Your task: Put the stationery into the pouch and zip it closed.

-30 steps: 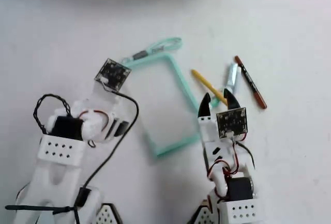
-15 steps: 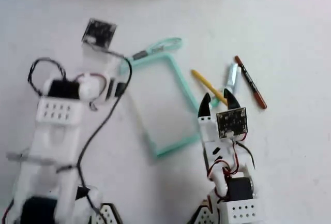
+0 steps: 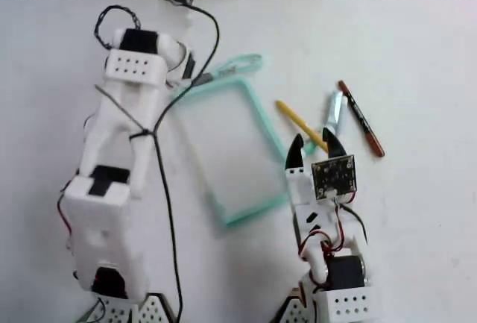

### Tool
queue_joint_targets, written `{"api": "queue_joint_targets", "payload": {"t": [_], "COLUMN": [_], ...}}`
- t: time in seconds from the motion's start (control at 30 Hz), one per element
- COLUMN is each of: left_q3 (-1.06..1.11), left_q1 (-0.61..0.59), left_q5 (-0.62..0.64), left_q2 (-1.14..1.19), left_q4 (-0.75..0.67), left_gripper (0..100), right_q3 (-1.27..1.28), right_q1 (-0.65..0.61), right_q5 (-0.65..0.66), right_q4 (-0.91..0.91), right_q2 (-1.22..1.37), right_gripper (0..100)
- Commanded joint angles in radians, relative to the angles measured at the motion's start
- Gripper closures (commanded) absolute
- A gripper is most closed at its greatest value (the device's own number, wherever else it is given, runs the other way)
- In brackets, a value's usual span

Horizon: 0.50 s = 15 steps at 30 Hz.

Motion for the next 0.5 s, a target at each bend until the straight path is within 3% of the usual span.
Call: {"api": "queue_joint_targets", "payload": {"t": [0.0,0.3,0.47], "left_q3": [-0.201,-0.746,-0.965], "left_q1": [-0.025,-0.045,-0.111], "left_q5": [-0.052,0.064,0.152], "left_q2": [0.151,0.533,0.694], "left_q4": [-0.032,0.092,0.086], "left_gripper": [88,86,86], "right_q3": [0.005,0.005,0.005], "right_q1": [-0.002,-0.007,-0.008], "right_q5": [0.011,0.011,0.011], "right_q4": [0.004,0.018,0.018], "right_q2": [-0.007,-0.007,-0.007], "right_gripper": [83.1,83.2,83.2]}}
